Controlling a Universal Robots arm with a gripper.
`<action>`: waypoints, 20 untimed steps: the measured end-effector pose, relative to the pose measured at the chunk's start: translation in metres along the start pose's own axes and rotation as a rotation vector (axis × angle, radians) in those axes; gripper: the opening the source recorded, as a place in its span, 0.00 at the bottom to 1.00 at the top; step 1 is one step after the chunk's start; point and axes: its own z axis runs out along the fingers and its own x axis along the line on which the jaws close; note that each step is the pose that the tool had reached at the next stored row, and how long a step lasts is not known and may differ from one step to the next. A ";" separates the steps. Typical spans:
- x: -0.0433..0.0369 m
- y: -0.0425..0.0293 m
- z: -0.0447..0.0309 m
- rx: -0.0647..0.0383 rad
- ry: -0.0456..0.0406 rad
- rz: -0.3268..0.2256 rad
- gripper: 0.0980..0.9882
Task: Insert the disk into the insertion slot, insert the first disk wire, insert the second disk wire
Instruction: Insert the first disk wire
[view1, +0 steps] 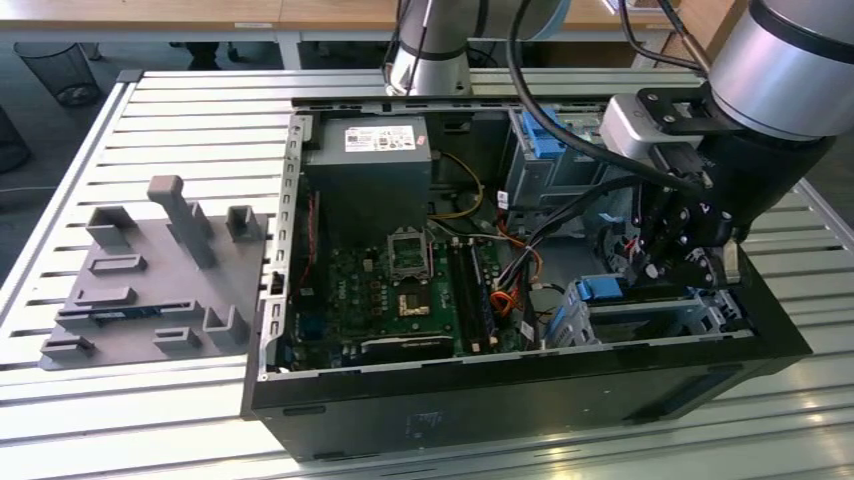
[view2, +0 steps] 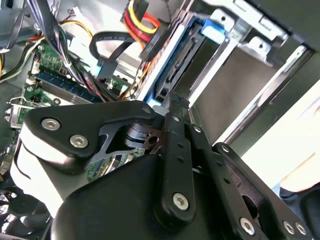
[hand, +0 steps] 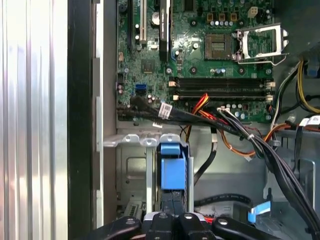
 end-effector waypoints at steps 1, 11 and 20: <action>-0.0001 -0.0016 0.0000 0.000 0.0001 0.000 0.01; -0.0045 -0.0025 -0.0244 0.000 0.0001 0.000 0.01; -0.0115 -0.0177 -0.0267 0.000 -0.0014 0.000 0.01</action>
